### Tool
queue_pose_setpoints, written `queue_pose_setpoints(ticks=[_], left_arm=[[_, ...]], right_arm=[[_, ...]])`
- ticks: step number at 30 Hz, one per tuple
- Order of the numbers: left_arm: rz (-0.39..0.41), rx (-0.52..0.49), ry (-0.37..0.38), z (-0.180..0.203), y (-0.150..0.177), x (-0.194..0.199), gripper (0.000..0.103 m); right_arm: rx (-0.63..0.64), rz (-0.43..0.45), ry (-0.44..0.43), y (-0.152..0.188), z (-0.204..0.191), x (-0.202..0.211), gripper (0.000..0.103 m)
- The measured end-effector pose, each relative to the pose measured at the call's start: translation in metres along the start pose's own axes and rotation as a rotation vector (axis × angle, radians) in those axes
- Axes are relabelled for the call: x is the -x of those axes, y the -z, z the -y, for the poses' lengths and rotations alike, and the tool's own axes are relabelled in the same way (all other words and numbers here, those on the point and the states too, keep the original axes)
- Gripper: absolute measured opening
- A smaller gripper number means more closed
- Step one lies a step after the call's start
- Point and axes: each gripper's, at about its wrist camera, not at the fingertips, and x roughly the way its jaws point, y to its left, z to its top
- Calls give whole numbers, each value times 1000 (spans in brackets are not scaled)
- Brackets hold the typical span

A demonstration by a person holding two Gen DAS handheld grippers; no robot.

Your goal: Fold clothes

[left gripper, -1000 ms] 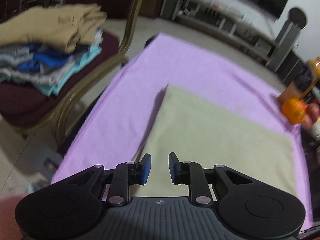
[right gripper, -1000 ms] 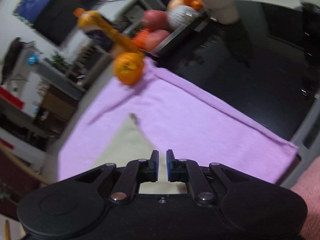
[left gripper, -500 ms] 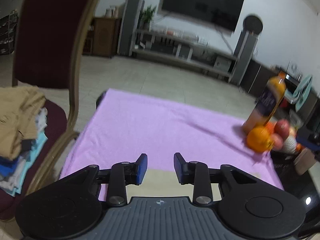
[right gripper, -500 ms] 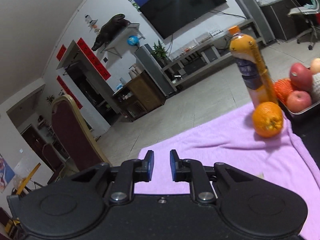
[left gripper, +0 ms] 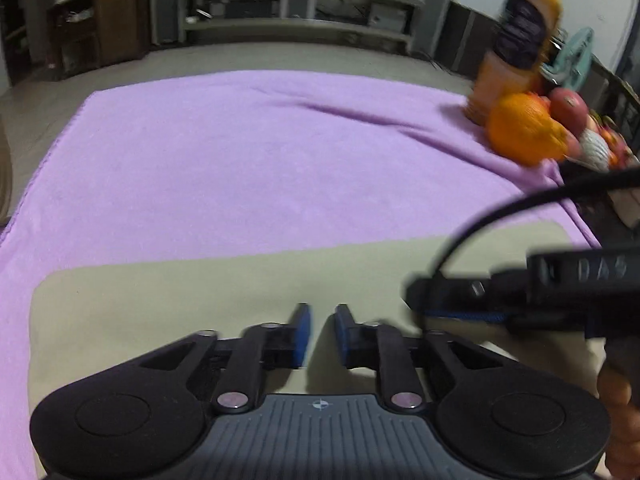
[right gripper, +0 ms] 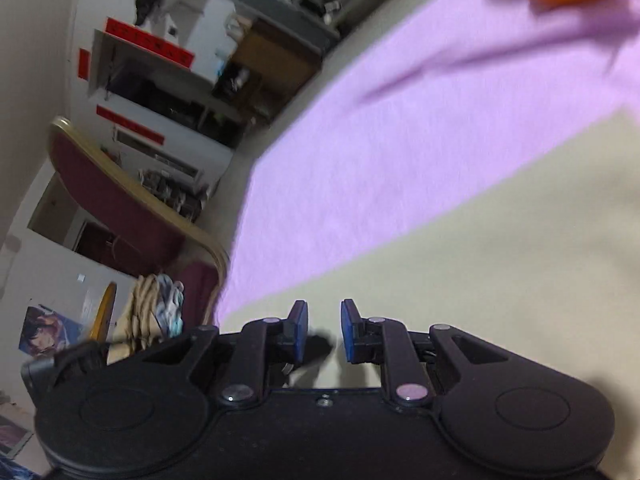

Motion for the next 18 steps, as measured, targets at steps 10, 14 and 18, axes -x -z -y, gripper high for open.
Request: queue_pose_setpoints(ticks=[10, 14, 18], left_arm=[[85, 367, -362, -119, -13, 14, 14], [76, 358, -490, -122, -15, 23, 14], [131, 367, -528, -112, -26, 64, 14]], right_arm=[[-208, 312, 106, -43, 88, 54, 0], [-337, 476, 167, -37, 117, 80, 0], [-317, 572, 301, -29, 88, 110, 9]])
